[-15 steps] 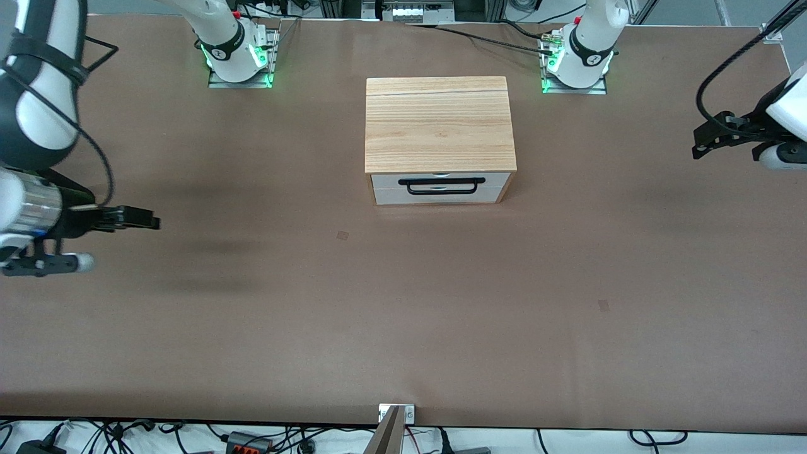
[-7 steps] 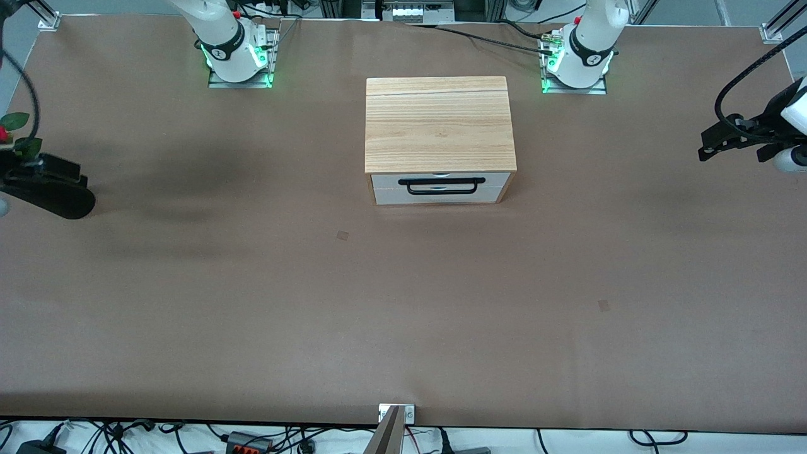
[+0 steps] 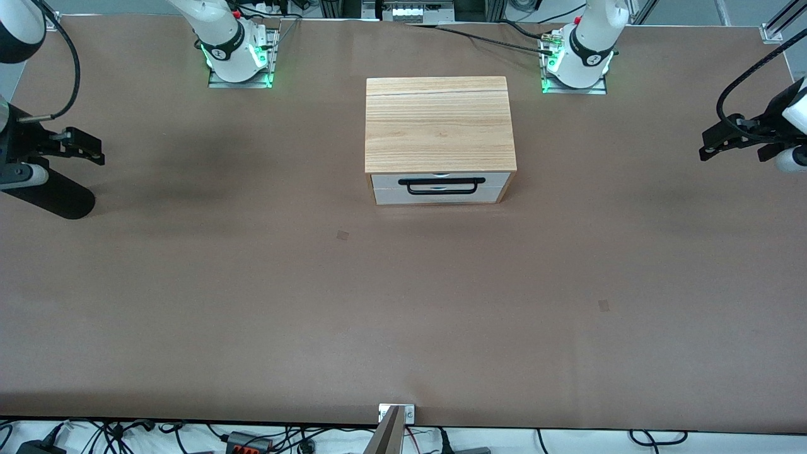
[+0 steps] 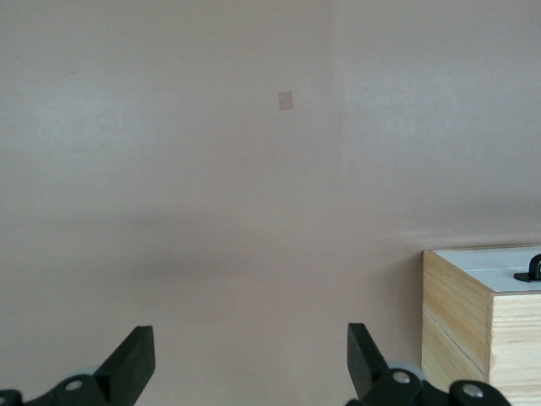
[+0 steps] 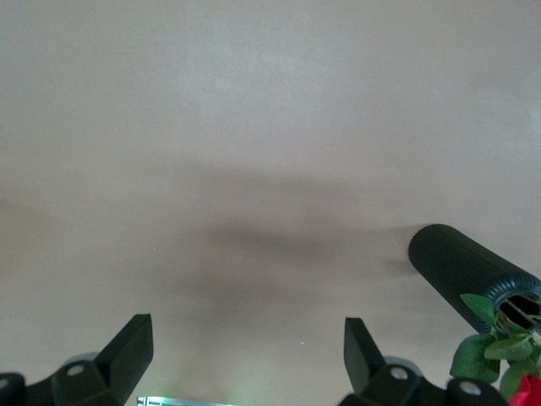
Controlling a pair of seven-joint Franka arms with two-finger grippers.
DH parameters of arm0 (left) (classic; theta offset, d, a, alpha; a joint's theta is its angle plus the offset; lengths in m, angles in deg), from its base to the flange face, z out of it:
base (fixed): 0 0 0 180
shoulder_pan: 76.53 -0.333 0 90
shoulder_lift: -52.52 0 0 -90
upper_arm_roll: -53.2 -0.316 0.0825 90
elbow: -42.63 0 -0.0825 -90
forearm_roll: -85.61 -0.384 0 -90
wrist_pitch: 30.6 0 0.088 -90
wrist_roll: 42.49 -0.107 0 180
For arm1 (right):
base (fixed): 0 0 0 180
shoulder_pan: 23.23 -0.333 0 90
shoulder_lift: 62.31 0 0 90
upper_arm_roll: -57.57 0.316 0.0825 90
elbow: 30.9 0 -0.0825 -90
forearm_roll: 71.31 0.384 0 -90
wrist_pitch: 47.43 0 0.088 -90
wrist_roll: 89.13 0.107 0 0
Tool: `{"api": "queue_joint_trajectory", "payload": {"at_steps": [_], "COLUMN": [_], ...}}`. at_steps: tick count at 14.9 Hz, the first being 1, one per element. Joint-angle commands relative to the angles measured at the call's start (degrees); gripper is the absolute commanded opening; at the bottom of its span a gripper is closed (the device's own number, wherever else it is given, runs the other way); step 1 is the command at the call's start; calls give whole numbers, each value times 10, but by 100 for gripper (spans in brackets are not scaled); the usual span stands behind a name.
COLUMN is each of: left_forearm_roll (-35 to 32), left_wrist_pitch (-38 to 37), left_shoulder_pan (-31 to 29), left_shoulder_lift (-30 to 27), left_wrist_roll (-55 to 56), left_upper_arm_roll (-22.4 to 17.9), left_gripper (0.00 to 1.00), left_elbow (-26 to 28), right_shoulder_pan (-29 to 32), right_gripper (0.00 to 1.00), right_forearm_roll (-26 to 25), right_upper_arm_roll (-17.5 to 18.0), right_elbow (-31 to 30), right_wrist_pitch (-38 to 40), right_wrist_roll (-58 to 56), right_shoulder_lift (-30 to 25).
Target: Close drawer with both arms simultaneously
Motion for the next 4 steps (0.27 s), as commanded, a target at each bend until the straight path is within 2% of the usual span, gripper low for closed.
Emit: {"api": "queue_joint_trajectory", "payload": {"at_steps": [1, 4], "left_forearm_roll": [9, 8], "left_wrist_pitch": [-9, -9], "left_shoulder_pan": [-10, -10], "left_shoulder_lift": [-5, -5], "left_wrist_roll": [-7, -7], "left_upper_arm_roll": [8, 8], "left_gripper": [100, 100], "left_elbow": [-2, -2], "right_shoulder_pan": [10, 7], "right_gripper": [100, 100], "right_forearm_roll": [-7, -9], "right_upper_arm_roll": [11, 14], "right_elbow": [-14, 2], "right_wrist_pitch": [-11, -11], "right_wrist_roll": [-8, -9], "right_shoulder_lift": [-13, -11]}}
